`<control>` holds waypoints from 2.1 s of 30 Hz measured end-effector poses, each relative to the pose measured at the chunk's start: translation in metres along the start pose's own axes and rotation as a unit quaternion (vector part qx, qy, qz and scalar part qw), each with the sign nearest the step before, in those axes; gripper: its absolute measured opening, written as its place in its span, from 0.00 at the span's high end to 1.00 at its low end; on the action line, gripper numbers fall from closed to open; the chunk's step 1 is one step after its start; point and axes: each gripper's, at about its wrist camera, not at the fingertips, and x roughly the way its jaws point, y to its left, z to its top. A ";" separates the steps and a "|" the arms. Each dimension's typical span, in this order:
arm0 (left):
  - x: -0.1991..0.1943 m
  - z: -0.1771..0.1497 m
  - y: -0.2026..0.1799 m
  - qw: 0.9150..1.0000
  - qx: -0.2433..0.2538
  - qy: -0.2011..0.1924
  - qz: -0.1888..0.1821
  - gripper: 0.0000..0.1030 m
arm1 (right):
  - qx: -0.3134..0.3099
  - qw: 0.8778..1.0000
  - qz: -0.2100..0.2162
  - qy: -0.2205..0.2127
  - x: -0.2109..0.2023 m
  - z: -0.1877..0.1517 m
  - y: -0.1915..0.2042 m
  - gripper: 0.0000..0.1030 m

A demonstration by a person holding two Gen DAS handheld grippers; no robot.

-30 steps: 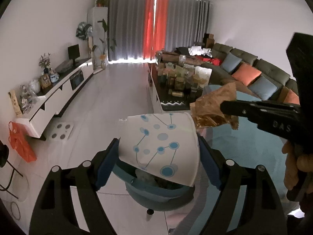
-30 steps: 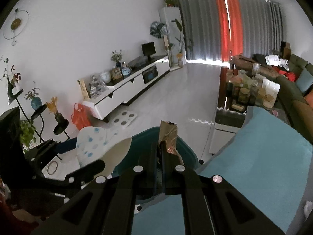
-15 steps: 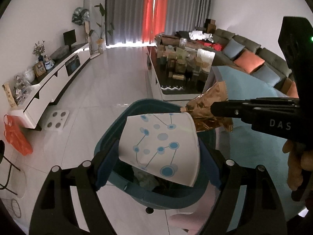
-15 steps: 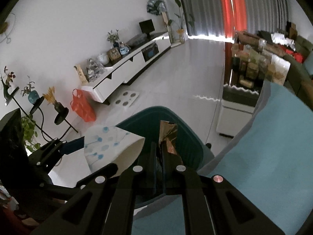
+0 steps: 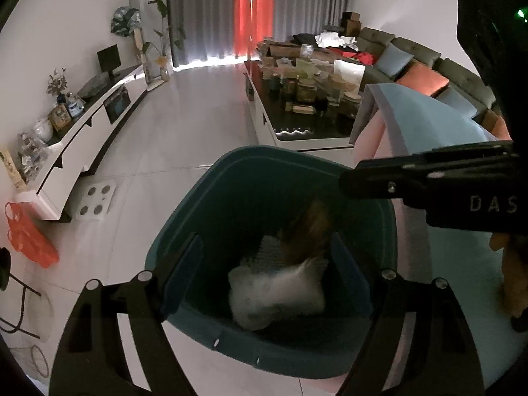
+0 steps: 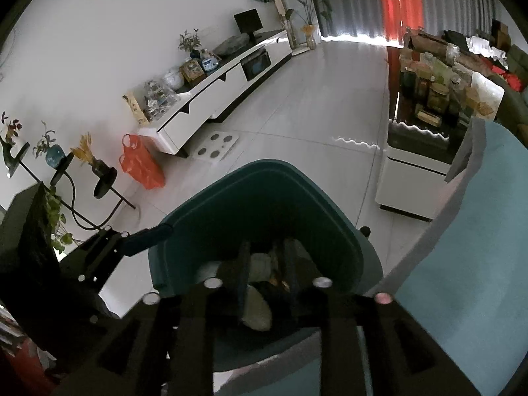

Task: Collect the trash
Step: 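Carry the tissue roll and paper bag to the green bin and release both, then move both empty tools back over the table toward the plastic bags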

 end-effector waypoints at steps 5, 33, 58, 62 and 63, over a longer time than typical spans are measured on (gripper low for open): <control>0.003 0.001 0.002 1.000 -0.008 -0.006 0.005 0.19 | 0.005 1.000 -0.002 -0.009 -0.004 0.000 -0.001 0.73; -0.154 0.001 -0.054 0.992 -0.001 -0.122 -0.027 0.05 | 0.034 0.985 -0.092 -0.144 -0.129 -0.058 -0.046 0.16; -0.192 -0.011 -0.183 0.983 0.060 -0.134 -0.112 0.05 | 0.100 0.940 -0.225 -0.237 -0.259 -0.169 -0.094 0.07; -0.201 -0.016 -0.199 0.980 0.064 -0.151 -0.114 0.05 | 0.117 0.927 -0.251 -0.254 -0.278 -0.197 -0.092 0.07; -0.204 -0.018 -0.205 0.979 0.066 -0.155 -0.115 0.05 | 0.121 0.923 -0.259 -0.258 -0.282 -0.203 -0.091 0.07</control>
